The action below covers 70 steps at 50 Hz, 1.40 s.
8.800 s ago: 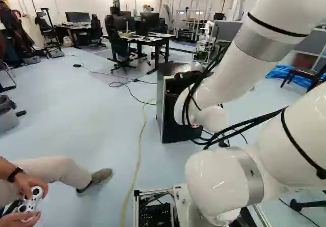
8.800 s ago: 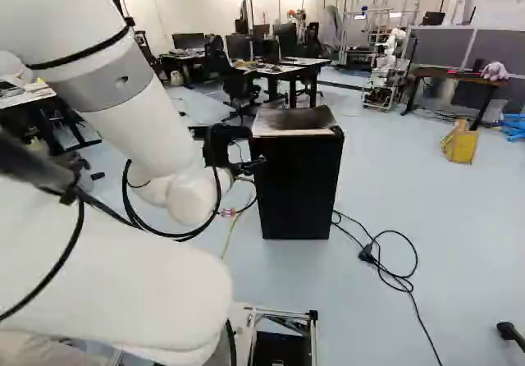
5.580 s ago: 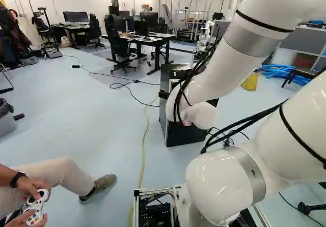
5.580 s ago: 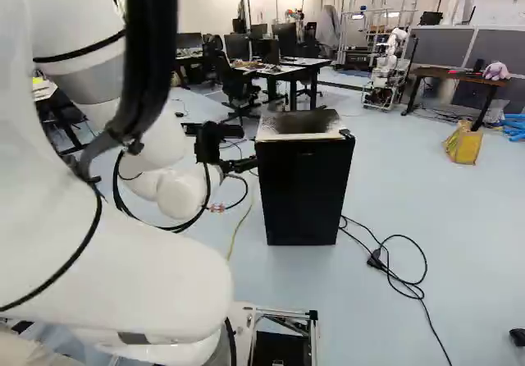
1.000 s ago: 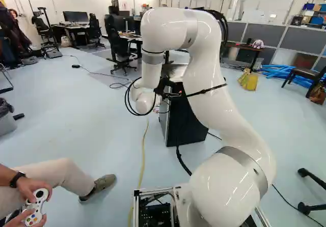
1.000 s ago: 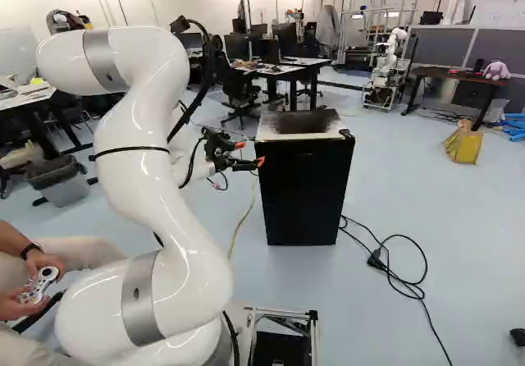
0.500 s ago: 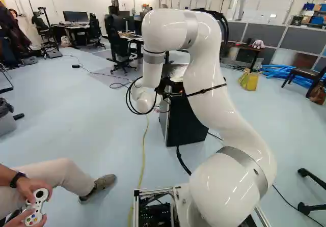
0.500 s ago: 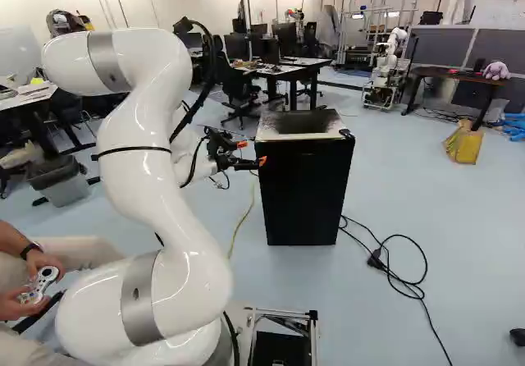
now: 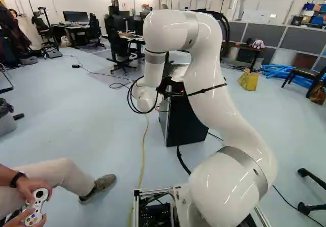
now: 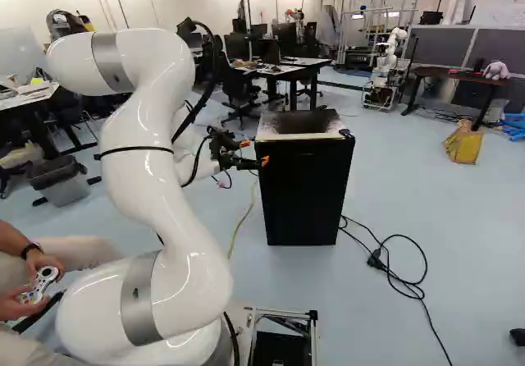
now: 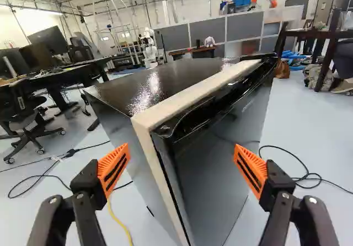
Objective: Grab a drink from the fridge
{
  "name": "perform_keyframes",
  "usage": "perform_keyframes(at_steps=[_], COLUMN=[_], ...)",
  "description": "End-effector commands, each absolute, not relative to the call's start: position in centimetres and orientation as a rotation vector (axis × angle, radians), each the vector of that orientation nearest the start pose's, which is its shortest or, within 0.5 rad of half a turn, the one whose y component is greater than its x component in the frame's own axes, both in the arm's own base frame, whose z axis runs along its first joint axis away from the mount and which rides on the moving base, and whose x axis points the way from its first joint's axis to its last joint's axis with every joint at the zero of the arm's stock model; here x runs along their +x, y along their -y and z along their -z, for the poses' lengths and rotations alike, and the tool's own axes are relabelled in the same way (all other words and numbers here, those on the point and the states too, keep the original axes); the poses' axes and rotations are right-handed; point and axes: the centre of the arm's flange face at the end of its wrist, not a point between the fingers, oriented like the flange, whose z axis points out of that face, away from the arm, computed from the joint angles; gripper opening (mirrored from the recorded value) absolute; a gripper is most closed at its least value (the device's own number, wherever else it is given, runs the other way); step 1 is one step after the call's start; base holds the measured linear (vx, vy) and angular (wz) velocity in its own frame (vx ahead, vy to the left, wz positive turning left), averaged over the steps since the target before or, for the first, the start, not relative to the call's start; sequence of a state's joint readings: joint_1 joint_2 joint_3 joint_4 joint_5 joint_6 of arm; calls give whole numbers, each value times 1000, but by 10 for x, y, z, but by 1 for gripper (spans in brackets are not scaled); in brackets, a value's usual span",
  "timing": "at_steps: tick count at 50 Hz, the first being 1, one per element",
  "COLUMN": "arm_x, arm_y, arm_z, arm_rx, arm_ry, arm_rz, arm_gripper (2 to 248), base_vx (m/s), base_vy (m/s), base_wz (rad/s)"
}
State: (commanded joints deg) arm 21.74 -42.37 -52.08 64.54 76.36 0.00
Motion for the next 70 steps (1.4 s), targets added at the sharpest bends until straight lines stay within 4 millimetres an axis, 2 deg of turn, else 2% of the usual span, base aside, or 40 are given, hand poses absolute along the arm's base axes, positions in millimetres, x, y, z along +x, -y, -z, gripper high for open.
perform_keyframes(at_steps=[32, 70], arm_x=[519, 514], arm_y=[-110, -109], arm_z=[-243, -243], arm_rx=[-2458, -2468], arm_ry=[-1178, -1172], arm_rz=[2219, 2216], arm_gripper=[247, 247], base_vx=[0, 0], base_vy=[0, 0], base_wz=[0, 0])
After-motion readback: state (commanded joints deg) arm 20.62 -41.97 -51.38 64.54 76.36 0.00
